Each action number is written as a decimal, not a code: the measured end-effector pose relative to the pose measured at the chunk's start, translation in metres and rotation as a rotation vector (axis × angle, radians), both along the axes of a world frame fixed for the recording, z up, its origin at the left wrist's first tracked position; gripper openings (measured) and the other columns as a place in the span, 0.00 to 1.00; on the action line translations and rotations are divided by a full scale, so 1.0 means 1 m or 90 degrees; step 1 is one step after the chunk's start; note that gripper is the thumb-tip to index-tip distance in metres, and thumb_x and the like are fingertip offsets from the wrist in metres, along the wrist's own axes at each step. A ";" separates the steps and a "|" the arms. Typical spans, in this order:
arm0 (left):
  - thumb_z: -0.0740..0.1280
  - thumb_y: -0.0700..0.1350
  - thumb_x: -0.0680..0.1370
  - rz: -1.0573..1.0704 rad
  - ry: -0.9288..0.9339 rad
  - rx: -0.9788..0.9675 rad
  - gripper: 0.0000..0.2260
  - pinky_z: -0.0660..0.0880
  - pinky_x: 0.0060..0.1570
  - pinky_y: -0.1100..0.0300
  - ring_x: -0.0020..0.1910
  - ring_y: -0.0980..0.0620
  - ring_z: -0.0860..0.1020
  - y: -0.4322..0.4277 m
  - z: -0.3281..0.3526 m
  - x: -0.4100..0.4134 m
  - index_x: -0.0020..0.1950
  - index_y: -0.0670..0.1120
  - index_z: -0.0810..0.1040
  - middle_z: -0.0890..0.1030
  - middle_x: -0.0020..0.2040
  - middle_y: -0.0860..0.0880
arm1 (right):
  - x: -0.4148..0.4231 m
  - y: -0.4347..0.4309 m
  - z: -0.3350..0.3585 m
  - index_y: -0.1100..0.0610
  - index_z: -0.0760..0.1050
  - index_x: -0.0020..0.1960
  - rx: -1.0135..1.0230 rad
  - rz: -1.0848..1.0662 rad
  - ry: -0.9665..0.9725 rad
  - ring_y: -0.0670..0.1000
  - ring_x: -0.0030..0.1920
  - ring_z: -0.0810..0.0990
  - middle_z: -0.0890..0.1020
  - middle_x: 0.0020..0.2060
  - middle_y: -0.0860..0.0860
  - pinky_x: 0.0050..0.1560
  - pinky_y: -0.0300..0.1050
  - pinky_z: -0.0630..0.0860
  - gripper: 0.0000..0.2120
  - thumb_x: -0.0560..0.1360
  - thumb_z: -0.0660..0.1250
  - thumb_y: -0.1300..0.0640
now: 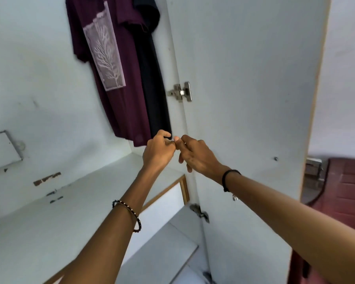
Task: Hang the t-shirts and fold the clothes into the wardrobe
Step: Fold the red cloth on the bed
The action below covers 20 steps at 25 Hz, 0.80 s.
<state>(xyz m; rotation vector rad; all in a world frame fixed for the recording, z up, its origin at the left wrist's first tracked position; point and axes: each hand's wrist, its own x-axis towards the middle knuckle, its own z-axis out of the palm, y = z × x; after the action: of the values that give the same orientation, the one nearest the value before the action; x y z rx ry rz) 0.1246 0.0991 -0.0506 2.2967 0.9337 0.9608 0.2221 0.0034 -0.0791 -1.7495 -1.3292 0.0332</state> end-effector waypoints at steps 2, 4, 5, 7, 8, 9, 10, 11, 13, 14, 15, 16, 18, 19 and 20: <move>0.65 0.51 0.79 0.013 0.026 -0.016 0.11 0.80 0.52 0.47 0.46 0.49 0.83 -0.016 -0.023 -0.005 0.60 0.52 0.76 0.84 0.49 0.51 | -0.004 -0.016 -0.021 0.55 0.73 0.52 -0.033 0.003 0.000 0.46 0.28 0.80 0.85 0.39 0.50 0.48 0.57 0.82 0.26 0.85 0.48 0.36; 0.65 0.50 0.79 0.003 0.059 -0.027 0.09 0.80 0.52 0.48 0.47 0.48 0.82 -0.032 -0.046 -0.009 0.58 0.51 0.77 0.84 0.50 0.49 | -0.007 -0.033 -0.041 0.55 0.72 0.50 -0.059 0.006 0.007 0.48 0.33 0.81 0.85 0.40 0.51 0.49 0.59 0.81 0.24 0.85 0.49 0.38; 0.65 0.50 0.78 -0.003 0.079 -0.030 0.08 0.80 0.52 0.48 0.48 0.47 0.82 -0.039 -0.055 -0.012 0.56 0.51 0.78 0.84 0.50 0.49 | -0.009 -0.042 -0.050 0.55 0.72 0.50 -0.076 0.007 0.012 0.51 0.34 0.82 0.85 0.40 0.52 0.49 0.59 0.81 0.23 0.85 0.49 0.38; 0.66 0.51 0.77 -0.011 0.118 -0.034 0.07 0.80 0.52 0.49 0.48 0.47 0.82 -0.052 -0.074 -0.016 0.53 0.53 0.80 0.84 0.49 0.49 | -0.011 -0.060 -0.072 0.53 0.70 0.48 -0.108 0.013 0.030 0.53 0.34 0.83 0.85 0.39 0.51 0.49 0.59 0.81 0.21 0.85 0.50 0.39; 0.66 0.51 0.77 -0.019 0.135 -0.038 0.07 0.80 0.52 0.49 0.47 0.47 0.82 -0.061 -0.084 -0.016 0.51 0.53 0.81 0.84 0.47 0.50 | -0.011 -0.071 -0.084 0.52 0.69 0.47 -0.121 0.018 0.041 0.52 0.33 0.84 0.85 0.39 0.50 0.49 0.58 0.80 0.20 0.85 0.50 0.39; 0.66 0.50 0.77 -0.032 0.153 -0.040 0.07 0.79 0.51 0.50 0.47 0.47 0.82 -0.068 -0.091 -0.017 0.50 0.52 0.81 0.84 0.46 0.50 | -0.012 -0.080 -0.093 0.50 0.69 0.46 -0.134 0.019 0.052 0.52 0.31 0.84 0.85 0.38 0.49 0.49 0.57 0.80 0.19 0.85 0.50 0.38; 0.65 0.49 0.78 -0.049 0.175 -0.041 0.06 0.79 0.50 0.52 0.47 0.47 0.82 -0.078 -0.101 -0.015 0.50 0.52 0.82 0.84 0.44 0.50 | -0.010 -0.091 -0.105 0.51 0.68 0.46 -0.149 0.015 0.063 0.52 0.30 0.84 0.84 0.37 0.50 0.49 0.56 0.80 0.20 0.85 0.50 0.38; 0.65 0.49 0.78 -0.061 0.200 -0.036 0.06 0.78 0.48 0.53 0.46 0.48 0.82 -0.087 -0.110 -0.012 0.49 0.52 0.82 0.84 0.42 0.51 | -0.007 -0.101 -0.116 0.52 0.68 0.46 -0.165 0.009 0.072 0.52 0.29 0.84 0.84 0.38 0.50 0.48 0.55 0.81 0.20 0.85 0.50 0.38; 0.64 0.49 0.79 -0.087 0.246 -0.022 0.06 0.75 0.43 0.56 0.44 0.50 0.81 -0.104 -0.126 -0.006 0.49 0.52 0.82 0.83 0.41 0.54 | -0.002 -0.121 -0.135 0.54 0.68 0.47 -0.197 0.001 0.088 0.52 0.28 0.83 0.84 0.40 0.52 0.47 0.55 0.81 0.21 0.85 0.50 0.39; 0.64 0.49 0.80 -0.105 0.265 -0.022 0.07 0.75 0.43 0.57 0.44 0.51 0.80 -0.113 -0.135 0.000 0.49 0.52 0.81 0.83 0.41 0.54 | 0.002 -0.132 -0.145 0.53 0.68 0.46 -0.211 -0.005 0.097 0.53 0.29 0.83 0.84 0.41 0.53 0.47 0.56 0.81 0.21 0.85 0.49 0.39; 0.64 0.48 0.80 -0.123 0.284 -0.027 0.07 0.76 0.43 0.57 0.43 0.53 0.80 -0.122 -0.144 0.006 0.49 0.52 0.81 0.83 0.41 0.54 | 0.006 -0.144 -0.155 0.52 0.67 0.45 -0.223 -0.011 0.106 0.54 0.29 0.83 0.84 0.41 0.54 0.46 0.57 0.81 0.20 0.85 0.49 0.39; 0.64 0.48 0.80 -0.145 0.303 -0.033 0.07 0.77 0.45 0.56 0.43 0.53 0.80 -0.132 -0.154 0.012 0.49 0.51 0.81 0.83 0.41 0.54 | 0.012 -0.155 -0.166 0.52 0.67 0.44 -0.233 -0.017 0.112 0.54 0.29 0.83 0.84 0.41 0.55 0.46 0.57 0.81 0.20 0.86 0.50 0.40; 0.64 0.48 0.80 -0.194 0.344 -0.054 0.06 0.79 0.47 0.51 0.42 0.52 0.80 -0.150 -0.174 0.025 0.48 0.51 0.81 0.83 0.40 0.53 | 0.022 -0.180 -0.184 0.53 0.68 0.45 -0.244 -0.034 0.117 0.54 0.30 0.83 0.84 0.41 0.56 0.44 0.58 0.81 0.19 0.86 0.51 0.41; 0.63 0.49 0.79 -0.219 0.361 -0.072 0.07 0.80 0.48 0.48 0.42 0.51 0.81 -0.159 -0.183 0.030 0.46 0.52 0.80 0.83 0.40 0.53 | 0.027 -0.193 -0.193 0.53 0.69 0.46 -0.248 -0.043 0.114 0.53 0.30 0.84 0.84 0.41 0.55 0.42 0.57 0.81 0.19 0.86 0.52 0.42; 0.63 0.50 0.78 -0.245 0.375 -0.089 0.07 0.80 0.49 0.46 0.42 0.51 0.81 -0.171 -0.192 0.036 0.45 0.53 0.80 0.83 0.40 0.53 | 0.032 -0.208 -0.202 0.54 0.71 0.47 -0.253 -0.054 0.111 0.52 0.30 0.83 0.84 0.40 0.55 0.41 0.56 0.81 0.18 0.86 0.52 0.43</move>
<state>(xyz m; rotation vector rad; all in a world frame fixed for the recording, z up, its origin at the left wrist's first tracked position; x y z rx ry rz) 0.1602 -0.0716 -0.2427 2.5456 0.6923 0.0514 0.2545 -0.2042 -0.2808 -2.0781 -1.1751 0.4187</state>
